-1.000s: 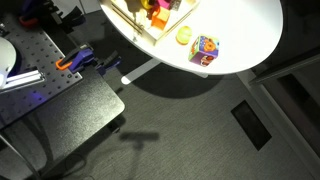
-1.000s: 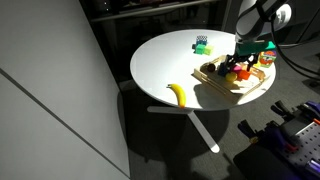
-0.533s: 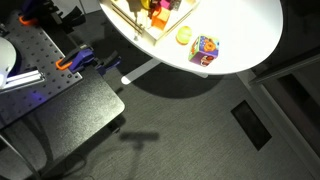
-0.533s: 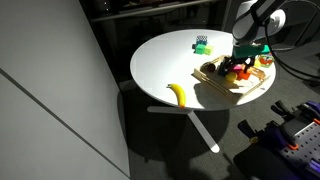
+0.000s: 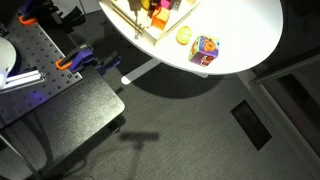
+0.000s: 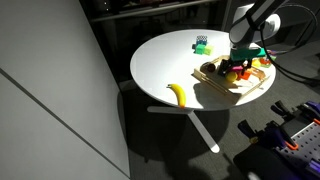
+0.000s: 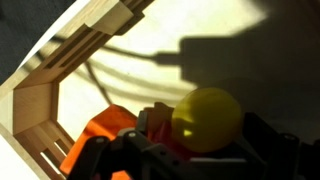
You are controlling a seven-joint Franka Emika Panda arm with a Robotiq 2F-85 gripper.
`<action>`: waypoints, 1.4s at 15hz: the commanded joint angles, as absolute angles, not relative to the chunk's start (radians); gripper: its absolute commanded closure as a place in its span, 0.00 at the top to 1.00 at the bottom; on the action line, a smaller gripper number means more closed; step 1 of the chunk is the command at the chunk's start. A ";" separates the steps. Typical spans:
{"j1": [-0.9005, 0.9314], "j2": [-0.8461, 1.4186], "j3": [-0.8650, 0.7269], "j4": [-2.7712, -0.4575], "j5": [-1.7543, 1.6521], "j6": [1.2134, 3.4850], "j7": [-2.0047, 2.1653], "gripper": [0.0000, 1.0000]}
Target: Move the plastic lemon to the table
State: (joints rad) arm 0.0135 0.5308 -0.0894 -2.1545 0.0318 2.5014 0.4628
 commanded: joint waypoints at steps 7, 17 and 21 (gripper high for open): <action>0.030 0.484 -0.102 -2.153 0.038 2.421 0.433 0.40; 0.055 0.358 -0.066 -2.158 0.017 2.286 0.360 0.40; 0.077 0.345 -0.035 -2.144 -0.004 2.271 0.295 0.40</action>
State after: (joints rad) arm 0.0654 0.3723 -0.0523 -2.1494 0.0254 2.3041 0.3392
